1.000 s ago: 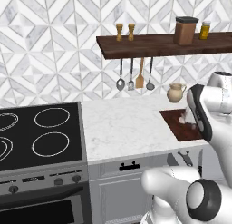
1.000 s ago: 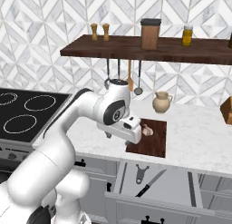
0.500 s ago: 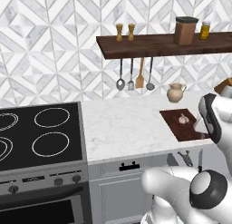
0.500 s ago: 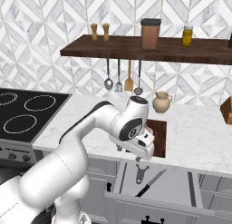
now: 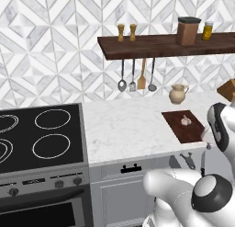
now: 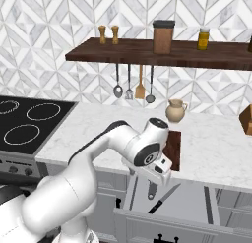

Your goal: Place the appropriate cutting tool for cutting the garlic skin on the cutting board.

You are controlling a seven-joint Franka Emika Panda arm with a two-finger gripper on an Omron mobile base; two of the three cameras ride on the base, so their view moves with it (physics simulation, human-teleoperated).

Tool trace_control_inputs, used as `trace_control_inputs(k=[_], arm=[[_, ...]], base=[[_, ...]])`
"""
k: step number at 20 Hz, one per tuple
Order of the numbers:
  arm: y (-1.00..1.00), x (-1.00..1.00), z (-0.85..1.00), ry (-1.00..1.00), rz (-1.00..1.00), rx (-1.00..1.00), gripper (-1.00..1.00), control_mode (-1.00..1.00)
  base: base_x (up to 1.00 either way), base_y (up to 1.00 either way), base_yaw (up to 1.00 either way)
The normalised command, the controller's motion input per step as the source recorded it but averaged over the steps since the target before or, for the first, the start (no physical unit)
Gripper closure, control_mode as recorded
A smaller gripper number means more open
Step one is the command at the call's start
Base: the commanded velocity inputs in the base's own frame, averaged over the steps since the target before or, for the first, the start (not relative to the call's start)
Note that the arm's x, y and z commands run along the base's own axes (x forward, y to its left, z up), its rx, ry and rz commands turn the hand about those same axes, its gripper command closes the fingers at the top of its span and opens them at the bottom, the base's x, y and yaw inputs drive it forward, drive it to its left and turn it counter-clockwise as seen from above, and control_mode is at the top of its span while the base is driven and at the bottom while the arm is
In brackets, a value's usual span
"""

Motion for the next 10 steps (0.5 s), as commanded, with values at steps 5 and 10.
trace_control_inputs(k=[5, 10], arm=[[-0.05, -0.02, -0.49, 0.0, 0.01, 0.0, -1.0, -1.0], [-0.07, 0.0, -0.43, 0.0, 0.03, 0.01, -1.0, -1.0]], base=[[0.0, 0.0, 0.0], [0.0, 0.0, 0.0]])
